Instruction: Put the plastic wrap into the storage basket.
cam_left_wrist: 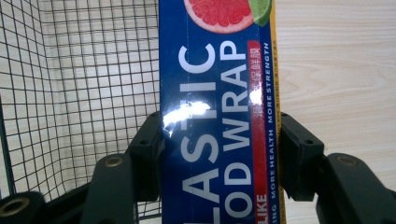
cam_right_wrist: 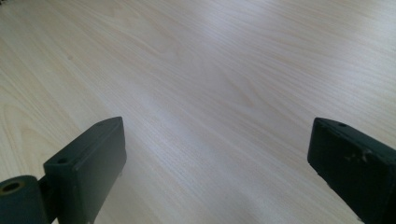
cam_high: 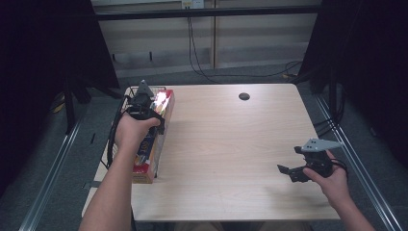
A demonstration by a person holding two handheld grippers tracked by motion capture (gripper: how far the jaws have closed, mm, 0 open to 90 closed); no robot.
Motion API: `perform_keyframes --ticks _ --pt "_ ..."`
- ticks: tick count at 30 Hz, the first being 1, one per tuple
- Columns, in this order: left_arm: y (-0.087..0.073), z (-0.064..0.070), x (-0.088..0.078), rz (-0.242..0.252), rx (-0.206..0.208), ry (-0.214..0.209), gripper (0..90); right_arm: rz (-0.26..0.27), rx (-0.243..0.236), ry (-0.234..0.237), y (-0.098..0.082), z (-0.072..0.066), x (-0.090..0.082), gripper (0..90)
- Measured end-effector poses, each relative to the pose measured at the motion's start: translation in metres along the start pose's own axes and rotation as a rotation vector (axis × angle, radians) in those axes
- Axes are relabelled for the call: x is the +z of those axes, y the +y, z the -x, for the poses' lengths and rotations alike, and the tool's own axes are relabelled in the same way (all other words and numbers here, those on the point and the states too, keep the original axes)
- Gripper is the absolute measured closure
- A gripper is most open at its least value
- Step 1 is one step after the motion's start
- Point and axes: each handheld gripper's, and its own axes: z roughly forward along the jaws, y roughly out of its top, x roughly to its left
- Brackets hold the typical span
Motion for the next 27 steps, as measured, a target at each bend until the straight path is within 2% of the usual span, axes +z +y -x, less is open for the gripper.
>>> perform_keyframes --ticks 12,15,16,18,19,21,27 --pt "-0.002 -0.013 -0.003 0.000 -0.025 0.004 43.8 0.002 -0.005 -0.004 0.000 0.000 0.000 4.4" --pt "-0.002 -0.016 -0.003 -0.004 -0.017 0.010 43.7 0.003 -0.005 -0.005 0.000 0.000 0.000 4.4" --pt "-0.003 -0.017 -0.003 0.001 -0.028 0.004 43.8 0.002 -0.005 -0.004 0.000 0.000 0.000 4.4" --pt "-0.003 -0.019 -0.003 0.003 -0.025 0.008 43.7 0.006 -0.003 -0.001 0.000 0.000 0.000 4.3" --pt "-0.003 -0.019 -0.003 0.006 -0.040 0.007 43.8 0.004 -0.005 -0.006 0.000 0.000 0.000 4.4" --pt "-0.003 -0.022 -0.003 0.002 -0.029 0.015 43.7 0.004 -0.005 -0.006 0.000 0.000 0.000 4.4" --pt "-0.004 -0.028 0.001 -0.005 -0.056 0.020 43.7 0.004 -0.010 0.000 0.000 -0.001 0.000 4.3"
